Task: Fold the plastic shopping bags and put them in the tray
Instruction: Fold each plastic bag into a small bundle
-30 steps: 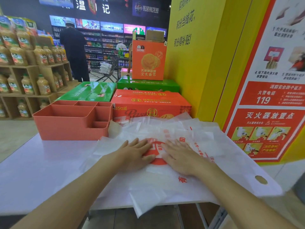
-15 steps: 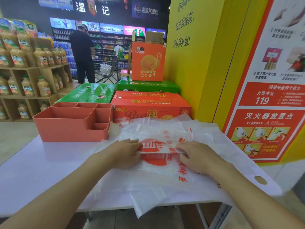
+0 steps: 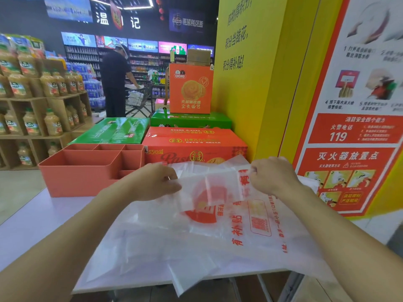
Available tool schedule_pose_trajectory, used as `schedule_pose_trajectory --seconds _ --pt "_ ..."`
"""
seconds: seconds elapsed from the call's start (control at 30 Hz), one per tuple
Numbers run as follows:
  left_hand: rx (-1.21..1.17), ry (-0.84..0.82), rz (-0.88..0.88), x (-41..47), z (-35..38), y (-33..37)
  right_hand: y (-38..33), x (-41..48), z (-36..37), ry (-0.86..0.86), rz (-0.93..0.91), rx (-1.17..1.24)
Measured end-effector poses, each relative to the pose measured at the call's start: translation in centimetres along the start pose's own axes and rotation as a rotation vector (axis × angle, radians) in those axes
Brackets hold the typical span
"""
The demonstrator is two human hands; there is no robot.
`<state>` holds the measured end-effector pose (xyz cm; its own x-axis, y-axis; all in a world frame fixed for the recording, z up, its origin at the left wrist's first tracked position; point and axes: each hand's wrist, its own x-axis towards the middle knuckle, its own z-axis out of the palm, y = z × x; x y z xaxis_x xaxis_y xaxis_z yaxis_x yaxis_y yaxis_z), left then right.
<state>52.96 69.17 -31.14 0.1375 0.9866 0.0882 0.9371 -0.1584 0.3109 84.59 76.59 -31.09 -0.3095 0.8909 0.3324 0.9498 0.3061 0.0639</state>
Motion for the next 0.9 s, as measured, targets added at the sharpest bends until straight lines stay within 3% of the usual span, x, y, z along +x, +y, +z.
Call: schedule_pose_trajectory --seconds 0.1,0.2,0.3,0.47,0.63,0.8,0.9 --pt "-0.187 -0.062 -0.109 0.6 0.6 0.5 -0.3 0.7 0.9 -0.019 0.020 -0.092" --pt "-0.268 -0.078 -0.216 1.2 2.3 1.0 -1.6 0.6 2.6 0.107 0.006 -0.121" --pt "-0.418 -0.054 -0.331 1.3 3.9 1.5 -3.7 -0.6 3.8 0.143 -0.135 0.107" --pt "-0.644 -0.047 -0.373 1.6 6.0 2.1 -7.5 -3.4 4.9 -0.069 -0.241 0.500" --pt "-0.637 -0.079 -0.357 1.6 6.3 2.2 -8.7 -4.4 5.8 -0.151 -0.178 0.545" --pt "-0.575 -0.328 -0.362 0.1 4.2 0.7 -7.8 -4.6 6.9 -0.183 -0.130 0.537" --pt "-0.659 -0.386 -0.398 -0.3 3.8 -0.7 -7.7 -4.7 7.0 -0.161 -0.126 0.549"
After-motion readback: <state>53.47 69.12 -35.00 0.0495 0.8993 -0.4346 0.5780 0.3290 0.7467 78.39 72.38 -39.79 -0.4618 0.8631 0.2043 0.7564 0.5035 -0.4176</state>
